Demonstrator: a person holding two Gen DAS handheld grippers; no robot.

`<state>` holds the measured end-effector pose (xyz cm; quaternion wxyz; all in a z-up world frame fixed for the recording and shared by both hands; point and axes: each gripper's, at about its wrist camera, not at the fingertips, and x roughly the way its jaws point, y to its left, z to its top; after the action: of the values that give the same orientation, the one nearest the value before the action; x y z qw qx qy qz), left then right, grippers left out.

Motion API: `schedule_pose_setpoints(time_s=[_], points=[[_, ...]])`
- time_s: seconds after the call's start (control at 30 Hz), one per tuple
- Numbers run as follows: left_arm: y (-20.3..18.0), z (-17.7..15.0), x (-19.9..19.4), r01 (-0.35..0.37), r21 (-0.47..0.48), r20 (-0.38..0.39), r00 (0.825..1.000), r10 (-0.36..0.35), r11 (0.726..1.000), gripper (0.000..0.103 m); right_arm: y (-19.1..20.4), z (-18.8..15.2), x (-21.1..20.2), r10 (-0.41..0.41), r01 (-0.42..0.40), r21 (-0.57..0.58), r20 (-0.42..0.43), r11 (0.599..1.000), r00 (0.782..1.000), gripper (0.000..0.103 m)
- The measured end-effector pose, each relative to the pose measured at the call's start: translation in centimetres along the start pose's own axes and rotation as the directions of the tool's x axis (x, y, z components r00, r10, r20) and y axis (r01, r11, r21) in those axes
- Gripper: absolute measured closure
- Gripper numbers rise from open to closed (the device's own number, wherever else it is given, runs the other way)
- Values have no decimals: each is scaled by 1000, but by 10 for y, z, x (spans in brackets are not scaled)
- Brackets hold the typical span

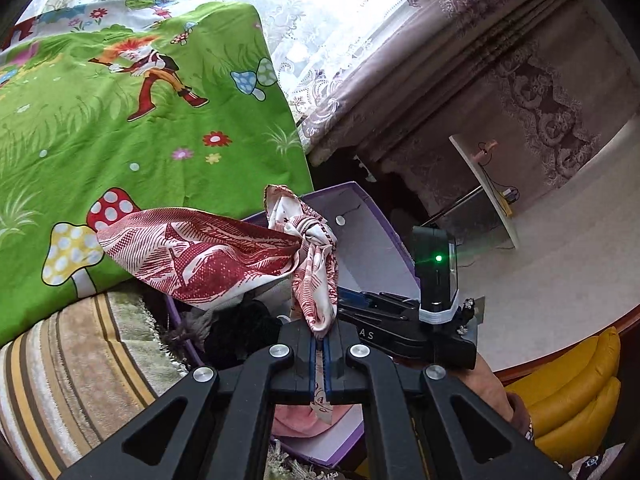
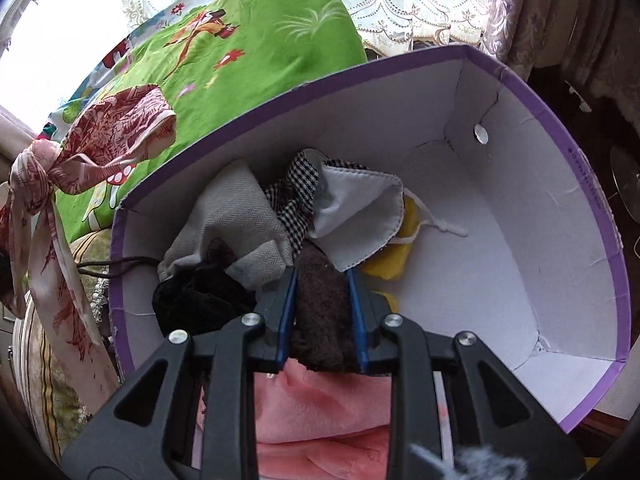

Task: Organize soft objects
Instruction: 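Carry the scarf and the brown sock over the box with both tools, then open the right tool to drop the brown sock while the left tool releases the scarf into the box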

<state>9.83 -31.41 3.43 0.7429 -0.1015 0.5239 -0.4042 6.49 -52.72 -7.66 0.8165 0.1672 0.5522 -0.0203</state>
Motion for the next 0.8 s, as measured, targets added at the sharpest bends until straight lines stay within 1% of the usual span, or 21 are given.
schedule_pose_setpoints(time_s=[0.07,0.13,0.2,0.27,0.4,0.5,0.63,0.7,0.77,0.8], points=[[-3,2,8,-2,8,-16,1000,2,1000,101,-3,-1,5,25,-24,7,-21,1000,999,67],[-4,4,17,1,20,-41,999,-1,1000,101,-7,-3,5,36,-35,20,-23,999,999,50],[-5,7,27,11,28,-73,997,-9,1000,101,-12,-5,4,43,-43,41,-20,998,999,38],[-6,11,35,14,45,-96,995,-9,999,101,-17,-8,1,54,-54,50,-13,997,998,36],[-6,18,49,28,52,-138,990,-21,998,101,-27,-14,-13,43,-43,62,-1,997,999,34],[-12,20,62,34,68,-168,985,-22,997,101,-36,-16,-30,14,-15,70,21,997,1000,33],[-17,18,84,61,51,-226,973,-48,997,101,-46,-20,-45,-25,22,75,45,997,999,31],[-18,17,95,57,40,-254,966,-45,998,101,-50,-17,-47,-37,33,81,48,996,998,31],[-18,14,104,69,35,-293,954,-55,997,101,-57,-20,-50,-48,43,91,53,995,997,31],[-18,12,108,63,39,-304,951,-48,997,101,-58,-18,-50,-51,46,96,54,994,997,31]])
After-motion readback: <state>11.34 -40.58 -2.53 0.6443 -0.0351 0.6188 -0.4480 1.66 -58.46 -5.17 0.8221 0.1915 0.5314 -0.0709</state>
